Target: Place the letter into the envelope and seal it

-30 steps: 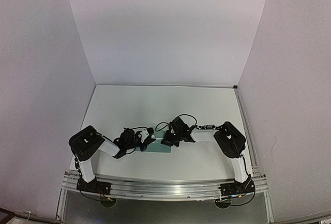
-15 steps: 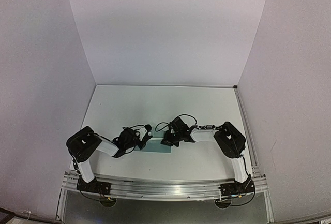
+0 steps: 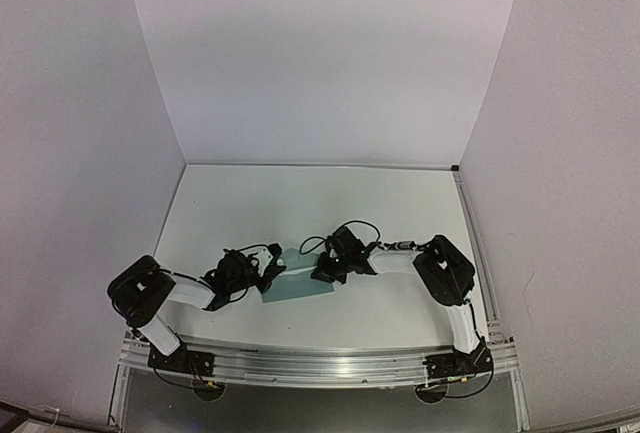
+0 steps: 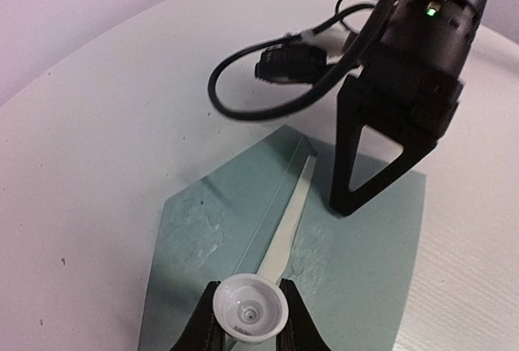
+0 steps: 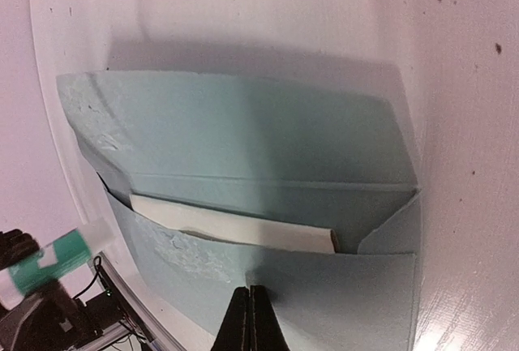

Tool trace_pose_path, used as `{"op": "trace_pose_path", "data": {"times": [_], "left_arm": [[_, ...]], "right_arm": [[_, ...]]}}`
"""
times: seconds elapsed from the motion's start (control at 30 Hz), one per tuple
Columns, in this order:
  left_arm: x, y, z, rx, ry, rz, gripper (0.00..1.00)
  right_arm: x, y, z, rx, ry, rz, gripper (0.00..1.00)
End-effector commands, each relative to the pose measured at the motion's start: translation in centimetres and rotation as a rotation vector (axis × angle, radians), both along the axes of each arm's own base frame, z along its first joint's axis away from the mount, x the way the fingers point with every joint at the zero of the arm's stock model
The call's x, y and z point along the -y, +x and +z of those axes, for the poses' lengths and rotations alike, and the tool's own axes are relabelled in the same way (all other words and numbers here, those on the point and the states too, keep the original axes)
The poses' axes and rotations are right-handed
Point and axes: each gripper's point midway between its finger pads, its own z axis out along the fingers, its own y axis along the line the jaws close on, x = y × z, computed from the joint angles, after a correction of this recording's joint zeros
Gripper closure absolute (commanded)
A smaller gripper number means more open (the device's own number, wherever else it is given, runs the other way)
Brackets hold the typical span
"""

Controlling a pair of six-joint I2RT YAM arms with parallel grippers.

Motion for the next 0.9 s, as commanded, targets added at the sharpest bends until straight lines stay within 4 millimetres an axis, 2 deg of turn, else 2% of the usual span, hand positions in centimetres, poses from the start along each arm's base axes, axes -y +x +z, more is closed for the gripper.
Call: {"op": "trace_pose_path", "data": {"times": [0.0, 0.17, 0.37, 0.67, 0.77, 0.87], "left_arm": [[2.6, -1.3, 2.9, -0.023, -0.096, -0.1, 1.0], [4.0, -1.2, 0.8, -0.03, -0.083, -0.119, 1.0], [6.0, -0.3, -0.3, -0.027, -0.098, -0.151, 1.0], [6.9, 1.0, 0.3, 0.036, -0.097, -0.142, 1.0], [7.0, 1.0, -0.2, 0.036, -0.086, -0.149, 1.0], [6.9, 1.0, -1.5, 0.019, -0.04, -0.152, 1.0]], "right_arm": [[4.3, -3.2, -6.1, -0.141, -0.242, -0.012, 1.0], [4.0, -3.0, -5.9, -0.136, -0.235, -0.007, 1.0], [3.8, -2.9, -6.0, -0.136, -0.232, -0.007, 1.0], [3.8, -3.1, -6.1, -0.138, -0.232, 0.005, 1.0], [3.7, -3.0, -6.1, -0.136, -0.23, 0.004, 1.0], [3.7, -3.1, -6.2, -0.136, -0.232, 0.005, 1.0]]}}
